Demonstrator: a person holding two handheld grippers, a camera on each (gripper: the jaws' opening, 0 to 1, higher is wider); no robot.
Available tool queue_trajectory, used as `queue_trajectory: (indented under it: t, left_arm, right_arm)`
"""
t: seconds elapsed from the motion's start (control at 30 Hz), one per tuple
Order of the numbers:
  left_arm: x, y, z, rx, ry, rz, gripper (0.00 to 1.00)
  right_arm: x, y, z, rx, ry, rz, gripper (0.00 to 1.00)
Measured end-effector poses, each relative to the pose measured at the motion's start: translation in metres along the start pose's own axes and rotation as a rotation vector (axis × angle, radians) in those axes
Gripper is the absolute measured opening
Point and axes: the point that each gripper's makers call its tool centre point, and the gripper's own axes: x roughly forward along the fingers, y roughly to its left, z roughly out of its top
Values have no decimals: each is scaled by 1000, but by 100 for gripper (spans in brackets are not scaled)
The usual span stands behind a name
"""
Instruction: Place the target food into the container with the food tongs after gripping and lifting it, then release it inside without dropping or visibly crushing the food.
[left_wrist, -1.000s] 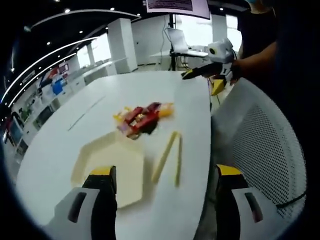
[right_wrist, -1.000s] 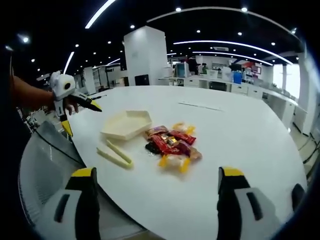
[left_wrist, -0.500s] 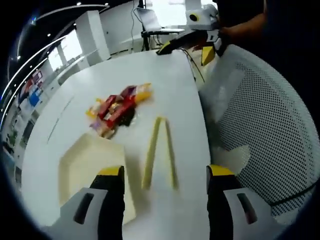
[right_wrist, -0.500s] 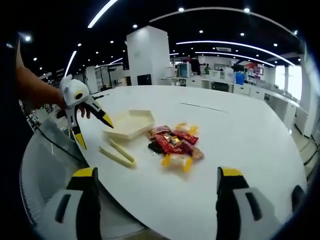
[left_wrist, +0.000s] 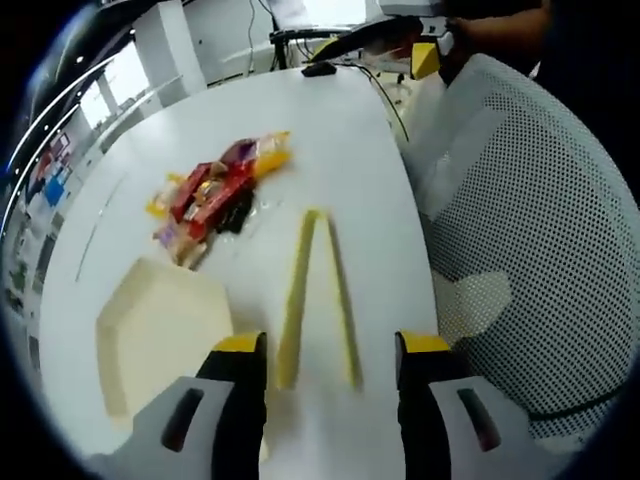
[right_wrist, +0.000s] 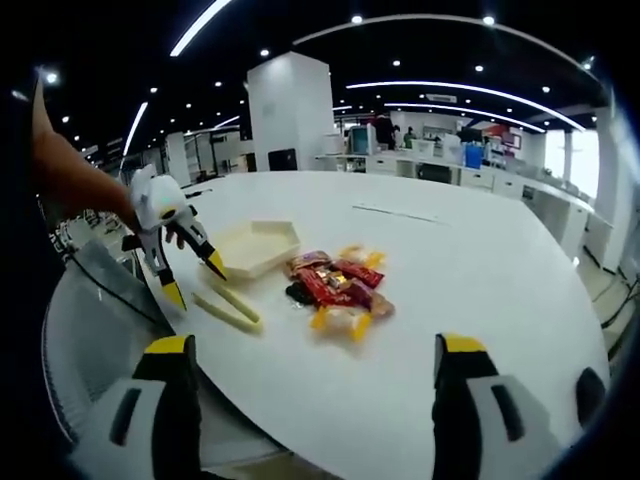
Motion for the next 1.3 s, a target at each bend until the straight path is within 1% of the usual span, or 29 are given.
queue_trajectory:
  t: [0.13, 0.23, 0.3, 0.33, 0.37, 0.47, 0.53, 0.57, 0.6, 0.67, 0.73, 0.83, 0.97, 1.03, 1.1, 1.2, 1.3]
  left_arm:
    - [5, -3, -5, 10, 24, -14, 43]
    - [7, -1, -6, 2, 24, -11, 40]
    - [8, 4, -5, -52, 16, 0, 36]
    - [8, 8, -3, -70, 4, 11, 34]
    - [8, 9, -4, -77, 11, 11, 32]
    - [10, 8, -3, -66, 16, 4, 31]
    - [12, 6, -4, -39, 26, 9, 31]
    - [11, 6, -2, -36, 17, 12, 32]
    - [11, 6, -4, -48, 22, 12, 32]
    - [11, 8, -3, -60, 10, 23, 30]
    - [11, 11, -3, -73, 1, 40, 26]
    - [11, 10, -3, -79, -7, 39, 24]
    - [11, 6, -2, -32, -19, 53, 17]
    - [12, 6, -1, -19, -15, 60, 12]
    - [13, 8, 0, -17, -5, 62, 9]
    - [13, 11, -1, 3, 20, 77, 4]
    - [13, 12, 1, -13, 6, 72, 3]
  right_arm:
    - [0, 2, -1, 9, -4, 1, 97]
    - [1, 4, -2, 6, 2, 7, 97]
    - [2, 6, -3, 6, 1, 13, 95]
    - [2, 6, -3, 9, -1, 12, 94]
    - [2, 6, -3, 15, 0, 12, 94]
    - [2, 5, -2, 8, 2, 11, 95]
    - [1, 1, 2, 3, -5, 6, 95]
    - [1, 0, 4, 6, -10, 3, 95]
    - [0, -2, 6, 10, -14, 1, 95]
    - [1, -3, 7, 21, -23, -3, 95]
    - [2, -3, 5, 23, -19, 0, 95]
    - [4, 0, 4, 17, -14, 6, 95]
    - [7, 2, 2, 22, -10, 12, 95]
    - [8, 2, 2, 21, -10, 16, 95]
    - [8, 2, 3, 20, -11, 17, 95]
    - [9, 2, 6, 19, -15, 19, 94]
    - [9, 1, 7, 10, -12, 17, 94]
